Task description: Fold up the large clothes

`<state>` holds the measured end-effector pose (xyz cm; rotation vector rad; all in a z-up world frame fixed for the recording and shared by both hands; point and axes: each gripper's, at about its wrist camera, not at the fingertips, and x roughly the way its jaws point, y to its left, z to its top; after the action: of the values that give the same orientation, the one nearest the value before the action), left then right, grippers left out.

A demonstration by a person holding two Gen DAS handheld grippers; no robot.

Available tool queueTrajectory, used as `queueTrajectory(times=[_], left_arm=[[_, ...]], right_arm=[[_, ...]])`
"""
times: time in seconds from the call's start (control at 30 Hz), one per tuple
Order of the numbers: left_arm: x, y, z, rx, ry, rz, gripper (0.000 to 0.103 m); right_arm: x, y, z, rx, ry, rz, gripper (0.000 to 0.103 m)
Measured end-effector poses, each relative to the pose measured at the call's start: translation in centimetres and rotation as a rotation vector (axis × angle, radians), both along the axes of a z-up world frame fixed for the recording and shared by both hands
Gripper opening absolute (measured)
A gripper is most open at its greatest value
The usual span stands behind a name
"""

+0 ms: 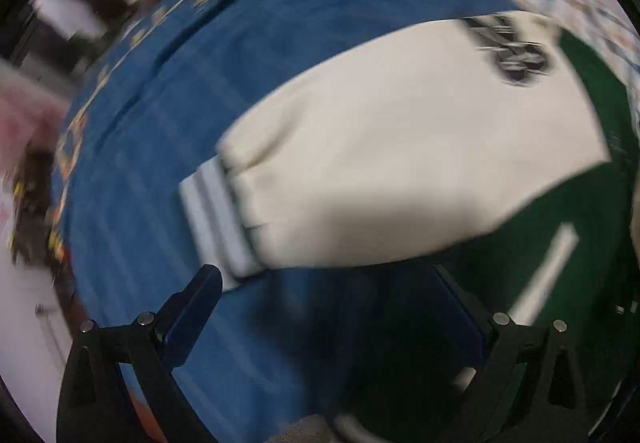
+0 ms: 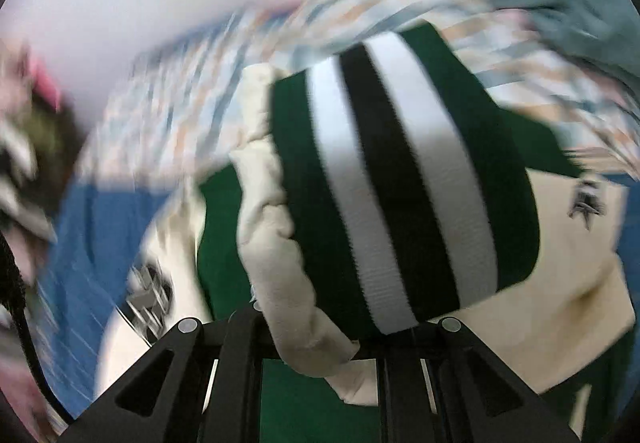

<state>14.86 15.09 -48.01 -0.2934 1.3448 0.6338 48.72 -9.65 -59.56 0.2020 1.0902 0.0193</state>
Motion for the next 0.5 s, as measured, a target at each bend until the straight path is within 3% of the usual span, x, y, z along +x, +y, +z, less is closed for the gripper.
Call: queueTrajectory(times=[0.07, 0.1, 0.17, 0.2, 0.27, 0.33, 0.37, 0.43, 0.5], left_arm=[[-0.7, 1.9, -0.7, -0.013, 0.021, 0.043, 0.103], [-1.3, 2.5, -0.9, -0.022, 0.027, 0.065, 0.103], [-2.5, 3.6, -1.7, -0.055, 0.035, 0.106, 0.103], [-3.4, 3.5, -2.0, -0.07, 0.037, 0.123, 0.103], [-4.2, 4.1, -2.9, -0.104, 0.038, 0.151, 0.103], [-4.5, 4.2, -3.3, -0.12, 0.039, 0.159, 0.103], [-4.5, 4.2, -3.3, -0.121, 0.037, 0.156, 0.103], [-4.5, 4.1, -3.4, -0.123, 0.032, 0.145, 0.103], [-4.3, 3.7, -3.4, -0.127, 0.029, 0.141, 0.103]], right_arm=[[1.3, 6.4, -5.1, -0.112, 0.069, 0.126, 0.014], [-0.4, 8.4, -7.4, -0.17, 0.111, 0.177, 0.014], [-2.7, 11.6, -10.6, -0.265, 0.168, 0.276, 0.018], [-2.9, 12.2, -10.6, -0.297, 0.158, 0.309, 0.019], [-3.8, 11.3, -9.0, -0.182, 0.172, 0.374, 0.027], [-4.2, 8.8, -7.2, -0.01, 0.187, 0.38, 0.05], [-4.6, 6.2, -5.5, 0.117, 0.196, 0.358, 0.055], [-5.3, 0.5, -2.8, 0.267, 0.182, 0.26, 0.056], [-5.7, -6.1, -1.0, 0.266, 0.166, 0.085, 0.056]])
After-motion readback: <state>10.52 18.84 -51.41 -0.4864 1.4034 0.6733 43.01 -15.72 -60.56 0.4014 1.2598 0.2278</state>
